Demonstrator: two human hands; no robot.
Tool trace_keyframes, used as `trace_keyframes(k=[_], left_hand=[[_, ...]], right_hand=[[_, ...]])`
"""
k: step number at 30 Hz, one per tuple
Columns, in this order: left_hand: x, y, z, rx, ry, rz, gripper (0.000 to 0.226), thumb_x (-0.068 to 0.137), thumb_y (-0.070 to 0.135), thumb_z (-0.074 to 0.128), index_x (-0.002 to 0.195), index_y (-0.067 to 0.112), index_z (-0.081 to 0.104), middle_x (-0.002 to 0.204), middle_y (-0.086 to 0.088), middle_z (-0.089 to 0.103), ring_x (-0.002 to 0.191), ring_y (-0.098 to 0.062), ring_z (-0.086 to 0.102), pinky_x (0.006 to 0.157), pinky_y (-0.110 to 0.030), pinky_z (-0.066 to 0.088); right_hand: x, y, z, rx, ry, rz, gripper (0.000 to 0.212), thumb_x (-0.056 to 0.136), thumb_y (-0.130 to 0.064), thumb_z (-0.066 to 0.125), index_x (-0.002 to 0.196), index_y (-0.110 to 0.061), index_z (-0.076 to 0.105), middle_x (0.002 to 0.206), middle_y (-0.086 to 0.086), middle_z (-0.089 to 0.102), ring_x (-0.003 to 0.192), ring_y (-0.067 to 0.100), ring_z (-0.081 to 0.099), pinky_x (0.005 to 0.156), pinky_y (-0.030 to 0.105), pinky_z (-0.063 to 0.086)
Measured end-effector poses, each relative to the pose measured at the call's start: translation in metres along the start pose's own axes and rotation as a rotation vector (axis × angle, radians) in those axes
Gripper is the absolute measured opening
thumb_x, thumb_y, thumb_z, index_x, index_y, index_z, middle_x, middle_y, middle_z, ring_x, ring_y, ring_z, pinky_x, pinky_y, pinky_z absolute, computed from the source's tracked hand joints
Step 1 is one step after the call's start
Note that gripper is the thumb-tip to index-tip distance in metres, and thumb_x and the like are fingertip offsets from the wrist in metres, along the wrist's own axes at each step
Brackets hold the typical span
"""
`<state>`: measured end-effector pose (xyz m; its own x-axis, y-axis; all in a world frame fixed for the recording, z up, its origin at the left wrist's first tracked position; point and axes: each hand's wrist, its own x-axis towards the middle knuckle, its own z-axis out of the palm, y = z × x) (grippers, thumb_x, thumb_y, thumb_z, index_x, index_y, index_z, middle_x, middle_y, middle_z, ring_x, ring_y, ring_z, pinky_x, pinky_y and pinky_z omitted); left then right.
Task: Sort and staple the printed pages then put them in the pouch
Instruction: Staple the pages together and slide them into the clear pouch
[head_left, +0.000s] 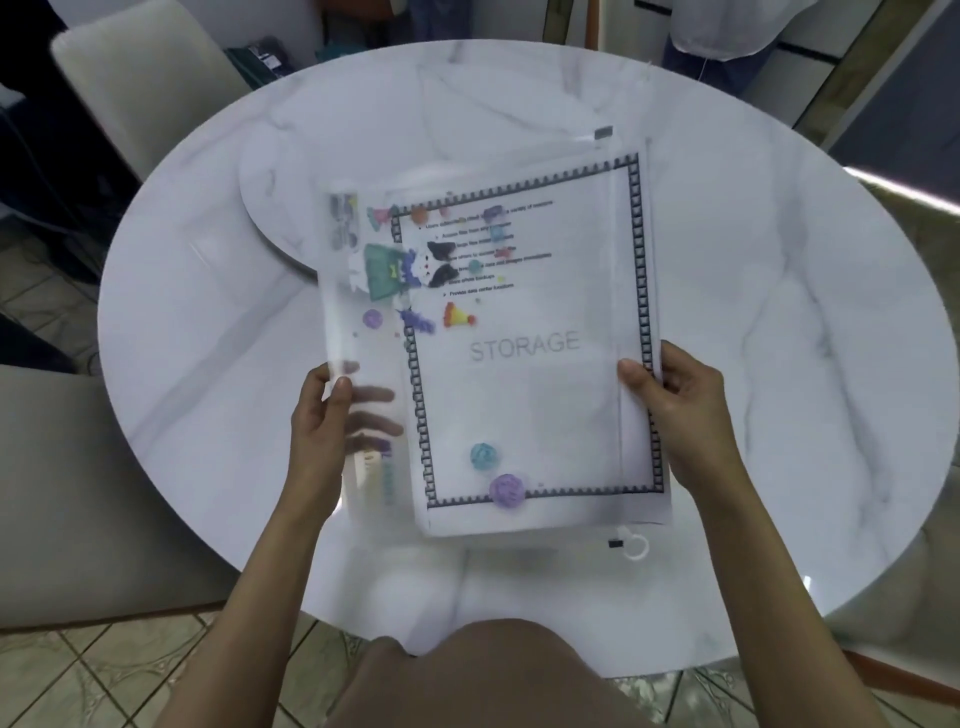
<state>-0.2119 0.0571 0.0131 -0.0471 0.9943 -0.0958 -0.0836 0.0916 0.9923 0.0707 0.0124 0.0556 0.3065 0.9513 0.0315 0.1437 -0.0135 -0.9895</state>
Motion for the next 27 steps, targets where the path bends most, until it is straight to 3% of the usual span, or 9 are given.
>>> trace_keyframes(k=[2, 5, 11, 16, 20, 25, 27], left_hand=[[0.000, 0.005, 0.002, -0.027, 0.000, 0.015, 0.016, 0.101, 0.022, 0.033, 0.097, 0.026, 0.048, 0.075, 0.002, 0.070, 0.049, -0.017, 0.061, 0.044, -0.023, 0.048], [0.001, 0.014, 0.005, -0.053, -0.003, 0.036, 0.018, 0.101, 0.019, 0.033, 0.096, 0.026, 0.050, 0.069, 0.005, 0.069, 0.047, -0.011, 0.058, 0.043, -0.021, 0.048], [0.001, 0.017, 0.012, -0.014, -0.029, 0.031, 0.018, 0.100, 0.023, 0.037, 0.095, 0.029, 0.053, 0.073, 0.014, 0.066, 0.059, -0.003, 0.061, 0.049, -0.017, 0.047], [0.000, 0.013, 0.013, -0.021, 0.025, 0.024, 0.015, 0.099, 0.024, 0.037, 0.095, 0.030, 0.051, 0.072, 0.018, 0.068, 0.057, 0.000, 0.061, 0.048, -0.015, 0.046], [-0.005, 0.011, 0.015, -0.009, 0.046, 0.059, 0.015, 0.099, 0.021, 0.039, 0.093, 0.026, 0.051, 0.070, 0.019, 0.068, 0.060, 0.003, 0.061, 0.053, -0.014, 0.048], [-0.009, -0.005, 0.011, 0.010, 0.033, -0.017, 0.011, 0.096, 0.017, 0.046, 0.095, 0.026, 0.052, 0.074, 0.014, 0.071, 0.067, 0.000, 0.065, 0.058, -0.016, 0.052], [-0.006, -0.017, 0.009, 0.095, 0.040, -0.067, 0.010, 0.094, 0.017, 0.051, 0.100, 0.025, 0.052, 0.076, 0.006, 0.070, 0.066, -0.003, 0.065, 0.056, -0.016, 0.052]], right_hand=[[0.001, -0.006, -0.001, 0.122, -0.050, 0.057, 0.009, 0.079, -0.022, 0.065, 0.085, -0.024, 0.071, 0.081, -0.007, 0.074, 0.078, 0.010, 0.069, 0.071, 0.023, 0.057], [0.002, -0.010, -0.002, 0.252, -0.122, 0.095, 0.024, 0.061, -0.035, 0.068, 0.081, -0.023, 0.074, 0.084, -0.003, 0.075, 0.079, 0.012, 0.071, 0.066, 0.021, 0.055], [0.002, -0.010, 0.004, 0.340, -0.252, 0.209, 0.037, 0.064, -0.036, 0.071, 0.093, -0.013, 0.070, 0.090, 0.005, 0.074, 0.082, 0.020, 0.070, 0.067, 0.029, 0.057], [0.002, -0.013, 0.012, 0.219, -0.222, 0.176, 0.019, 0.082, -0.024, 0.059, 0.096, -0.014, 0.066, 0.096, 0.011, 0.069, 0.088, 0.026, 0.067, 0.076, 0.040, 0.057], [0.000, -0.012, 0.014, 0.176, -0.385, 0.194, 0.017, 0.093, -0.016, 0.051, 0.105, -0.015, 0.063, 0.093, 0.001, 0.073, 0.088, 0.019, 0.070, 0.069, 0.028, 0.056], [0.000, 0.008, 0.006, -0.028, -0.494, 0.299, 0.027, 0.089, -0.028, 0.057, 0.116, -0.022, 0.056, 0.112, 0.000, 0.066, 0.104, 0.019, 0.064, 0.089, 0.038, 0.054], [0.003, 0.019, 0.004, -0.155, -0.484, 0.349, 0.017, 0.087, -0.028, 0.059, 0.102, -0.019, 0.060, 0.100, 0.003, 0.066, 0.097, 0.022, 0.064, 0.087, 0.037, 0.053]])
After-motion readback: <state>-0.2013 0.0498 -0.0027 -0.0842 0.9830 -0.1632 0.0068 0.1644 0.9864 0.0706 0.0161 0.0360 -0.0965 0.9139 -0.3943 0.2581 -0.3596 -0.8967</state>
